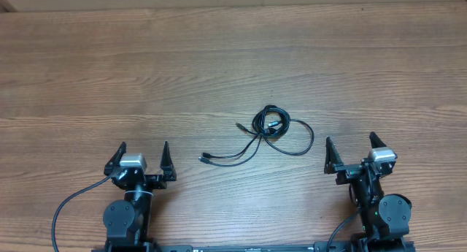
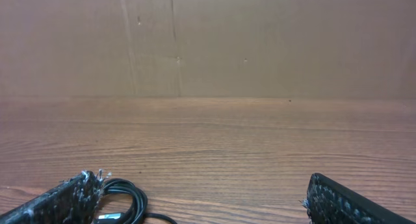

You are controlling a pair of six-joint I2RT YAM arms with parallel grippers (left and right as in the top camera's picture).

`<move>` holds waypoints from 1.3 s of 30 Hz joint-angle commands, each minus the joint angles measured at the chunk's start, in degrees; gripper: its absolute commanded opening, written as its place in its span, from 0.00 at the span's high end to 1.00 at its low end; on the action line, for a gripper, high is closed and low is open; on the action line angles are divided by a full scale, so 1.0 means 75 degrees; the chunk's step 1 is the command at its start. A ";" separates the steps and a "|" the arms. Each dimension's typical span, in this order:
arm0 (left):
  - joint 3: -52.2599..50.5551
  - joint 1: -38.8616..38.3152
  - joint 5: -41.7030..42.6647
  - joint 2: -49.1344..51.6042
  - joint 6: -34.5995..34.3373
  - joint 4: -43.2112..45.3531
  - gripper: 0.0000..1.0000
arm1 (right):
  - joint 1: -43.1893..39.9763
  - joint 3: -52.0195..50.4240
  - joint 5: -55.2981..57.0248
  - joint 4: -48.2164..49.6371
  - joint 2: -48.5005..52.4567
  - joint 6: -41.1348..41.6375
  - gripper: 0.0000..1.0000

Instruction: Untangle cables

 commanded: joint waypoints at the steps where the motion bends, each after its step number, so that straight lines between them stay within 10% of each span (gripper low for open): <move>1: -0.0052 -0.0050 -0.0085 -0.0067 0.0064 0.0038 0.00 | 0.0038 -0.0082 0.0047 0.0047 -0.0076 -0.0009 0.00; 39: 0.0224 -0.0052 0.0530 -0.0067 -0.0114 0.0108 0.00 | 0.0038 -0.0082 0.0047 0.0047 -0.0076 -0.0012 0.00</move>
